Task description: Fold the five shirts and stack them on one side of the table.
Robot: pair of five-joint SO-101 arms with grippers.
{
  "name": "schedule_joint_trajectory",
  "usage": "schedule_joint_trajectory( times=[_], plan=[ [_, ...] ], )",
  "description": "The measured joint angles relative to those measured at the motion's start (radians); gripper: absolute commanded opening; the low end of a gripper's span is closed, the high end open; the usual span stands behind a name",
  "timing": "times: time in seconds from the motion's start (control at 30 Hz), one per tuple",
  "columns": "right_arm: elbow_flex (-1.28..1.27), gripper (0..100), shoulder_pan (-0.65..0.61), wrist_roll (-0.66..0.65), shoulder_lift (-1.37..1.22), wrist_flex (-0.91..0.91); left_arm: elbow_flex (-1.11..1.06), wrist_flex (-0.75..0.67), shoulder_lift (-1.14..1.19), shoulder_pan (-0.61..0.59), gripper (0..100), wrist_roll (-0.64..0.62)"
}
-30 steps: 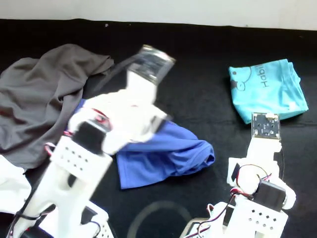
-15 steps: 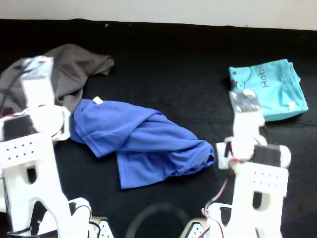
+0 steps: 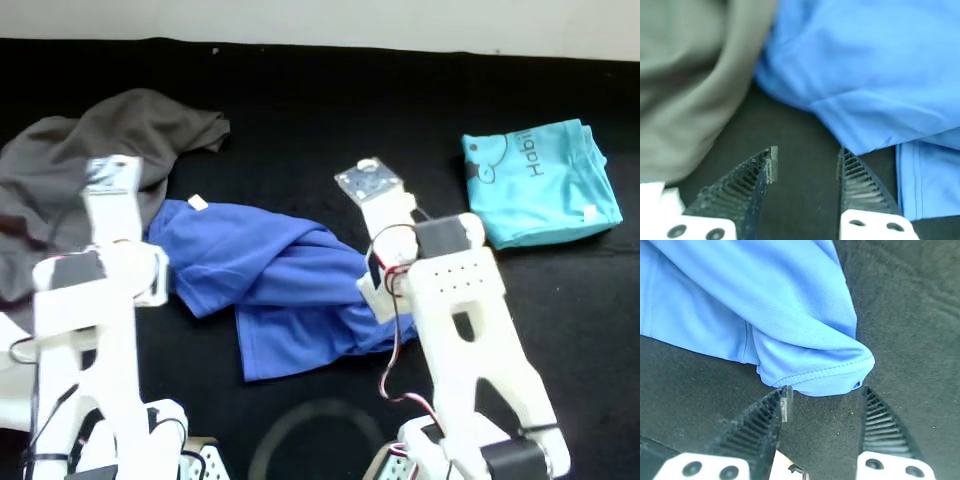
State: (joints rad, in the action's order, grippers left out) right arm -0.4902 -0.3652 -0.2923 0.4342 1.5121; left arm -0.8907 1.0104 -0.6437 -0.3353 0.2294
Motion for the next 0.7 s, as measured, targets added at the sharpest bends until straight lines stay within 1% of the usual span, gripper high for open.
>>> schedule_joint_trajectory(
  times=[0.17, 0.27, 0.37, 0.47, 0.6, 0.67, 0.7],
  plan=[
    [-0.091, 21.7, -0.002, 0.000, -0.035, -0.054, -0.118, -0.227, 0.000, 0.071, 20, 0.000],
    [-0.157, 21.7, -0.014, 0.000, -0.041, -0.117, -0.175, -0.302, 0.000, 0.078, 20, 0.000],
    [-0.207, 21.7, -0.058, 0.000, -0.041, -0.175, -0.184, -0.321, 0.000, 0.078, 20, 0.000],
    [-0.269, 21.7, -0.101, 0.000, -0.041, -0.270, -0.184, -0.308, 0.000, 0.078, 20, 0.000],
    [-0.359, 21.3, -0.103, 0.000, -0.046, -0.440, -0.184, -0.262, 0.000, 0.078, 20, 0.000],
    [-0.404, 15.7, -0.103, 0.000, -0.046, -0.505, -0.184, -0.241, 0.000, 0.078, 20, 0.000],
    [-0.420, 9.8, -0.095, 0.000, -0.046, -0.525, -0.184, -0.232, 0.000, 0.078, 20, 0.000]
  ],
)
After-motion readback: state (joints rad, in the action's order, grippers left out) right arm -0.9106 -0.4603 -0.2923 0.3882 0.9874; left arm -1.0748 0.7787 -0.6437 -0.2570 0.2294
